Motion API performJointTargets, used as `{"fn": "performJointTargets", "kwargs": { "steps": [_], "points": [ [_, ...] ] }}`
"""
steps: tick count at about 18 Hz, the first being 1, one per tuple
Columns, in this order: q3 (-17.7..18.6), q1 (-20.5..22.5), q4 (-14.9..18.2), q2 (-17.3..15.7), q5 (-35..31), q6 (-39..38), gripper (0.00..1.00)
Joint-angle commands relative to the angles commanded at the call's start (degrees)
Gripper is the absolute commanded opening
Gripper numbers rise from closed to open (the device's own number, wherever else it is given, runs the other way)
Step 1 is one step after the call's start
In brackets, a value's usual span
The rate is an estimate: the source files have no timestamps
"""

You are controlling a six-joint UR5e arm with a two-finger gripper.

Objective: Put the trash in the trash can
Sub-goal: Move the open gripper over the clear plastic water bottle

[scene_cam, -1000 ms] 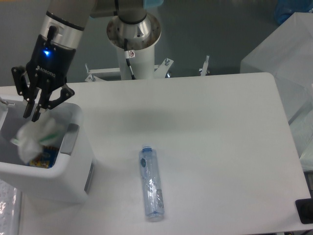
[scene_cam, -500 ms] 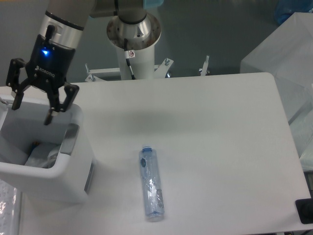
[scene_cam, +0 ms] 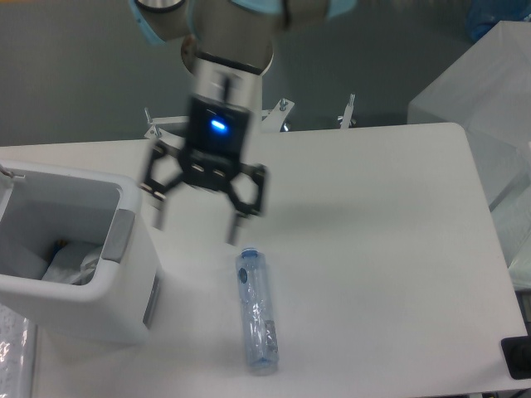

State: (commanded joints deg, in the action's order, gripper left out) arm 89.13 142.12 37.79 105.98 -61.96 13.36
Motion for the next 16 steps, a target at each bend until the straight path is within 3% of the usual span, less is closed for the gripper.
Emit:
{"fn": "performJointTargets", "kwargs": {
  "steps": [10, 16],
  "points": [
    [-6.1, 0.4, -0.4, 13.7, -7.1, 0.1, 1.00],
    [-6.0, -0.8, -0.4, 17.7, -10.8, -0.2, 1.00]
  ]
}}
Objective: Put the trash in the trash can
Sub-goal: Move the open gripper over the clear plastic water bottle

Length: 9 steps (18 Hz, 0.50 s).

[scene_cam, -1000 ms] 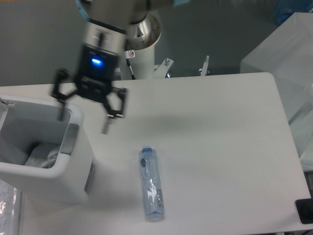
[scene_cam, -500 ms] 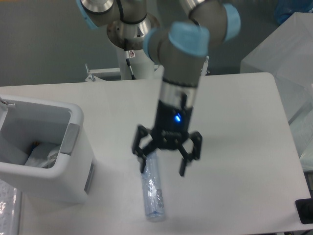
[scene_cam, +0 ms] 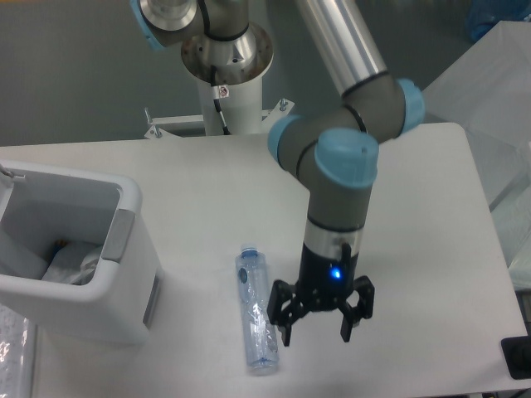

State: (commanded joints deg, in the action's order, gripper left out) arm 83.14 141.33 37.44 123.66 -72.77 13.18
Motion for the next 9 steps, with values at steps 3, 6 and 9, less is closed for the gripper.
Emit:
{"fn": "performJointTargets", "kwargs": {
  "steps": [3, 6, 9],
  "points": [
    [1.0, -0.6, 0.2, 0.4, -1.3, -0.1, 1.00],
    [1.6, -2.1, 0.2, 1.2, -3.9, 0.0, 1.00],
    [1.7, -3.5, 0.4, 1.4, -5.4, -0.3, 1.00]
  ]
}}
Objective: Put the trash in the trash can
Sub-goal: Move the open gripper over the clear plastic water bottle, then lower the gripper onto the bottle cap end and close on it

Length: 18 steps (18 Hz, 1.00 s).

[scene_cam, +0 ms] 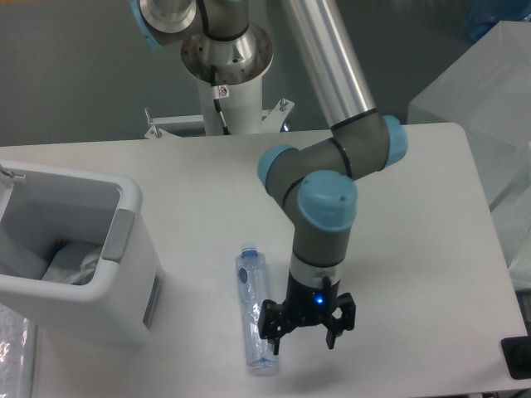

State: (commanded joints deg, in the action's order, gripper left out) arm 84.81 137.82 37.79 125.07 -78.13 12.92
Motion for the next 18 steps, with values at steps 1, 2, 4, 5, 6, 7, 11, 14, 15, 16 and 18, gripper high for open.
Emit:
{"fn": "performJointTargets", "kwargs": {
  "steps": [1, 2, 4, 5, 6, 7, 11, 14, 15, 16, 18],
  "points": [
    [0.1, -0.4, 0.1, 0.3, 0.0, -0.1, 1.00],
    [0.2, -1.1, 0.1, 1.0, -0.4, -0.1, 1.00],
    [0.3, -2.5, -0.1, 1.7, -1.8, -0.2, 1.00],
    [0.1, -3.0, -0.2, 1.9, -1.8, -0.2, 1.00],
    [-0.1, -3.0, -0.2, 2.3, -1.8, -0.2, 1.00],
    [0.0, -3.0, -0.2, 2.5, -1.8, -0.1, 1.00],
    [0.4, -3.3, -0.1, 3.1, -2.0, -0.3, 1.00],
    [0.4, -3.4, 0.0, 3.8, -3.4, -0.3, 1.00],
    [0.4, -3.9, 0.0, 4.1, -4.2, -0.3, 1.00],
    [0.4, -4.0, -0.1, 4.3, -4.5, -0.2, 1.00],
    [0.4, -4.1, 0.0, 4.6, -4.7, -0.2, 1.00]
  ]
}}
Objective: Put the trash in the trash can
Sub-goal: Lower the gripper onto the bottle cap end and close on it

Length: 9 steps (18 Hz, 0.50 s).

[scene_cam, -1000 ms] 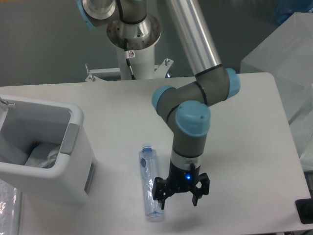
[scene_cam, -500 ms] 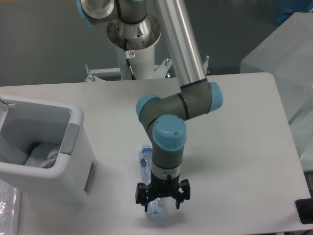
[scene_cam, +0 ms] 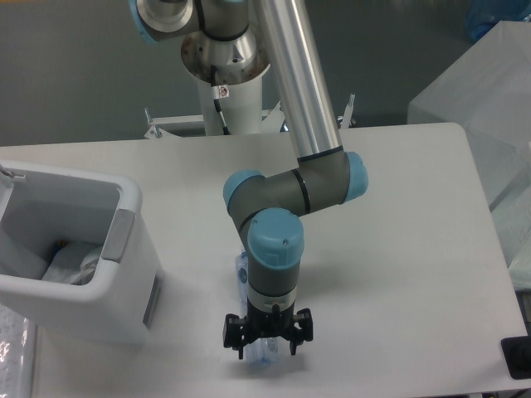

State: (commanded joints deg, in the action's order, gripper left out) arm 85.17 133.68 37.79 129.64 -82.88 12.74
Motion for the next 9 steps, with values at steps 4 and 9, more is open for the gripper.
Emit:
{"fn": "performJointTargets", "kwargs": {
  "steps": [4, 9],
  "points": [
    [-0.1, -0.5, 0.0, 1.2, -1.2, 0.2, 1.00],
    [-0.5, -0.9, -0.1, 1.9, -1.8, 0.1, 1.00]
  ]
}}
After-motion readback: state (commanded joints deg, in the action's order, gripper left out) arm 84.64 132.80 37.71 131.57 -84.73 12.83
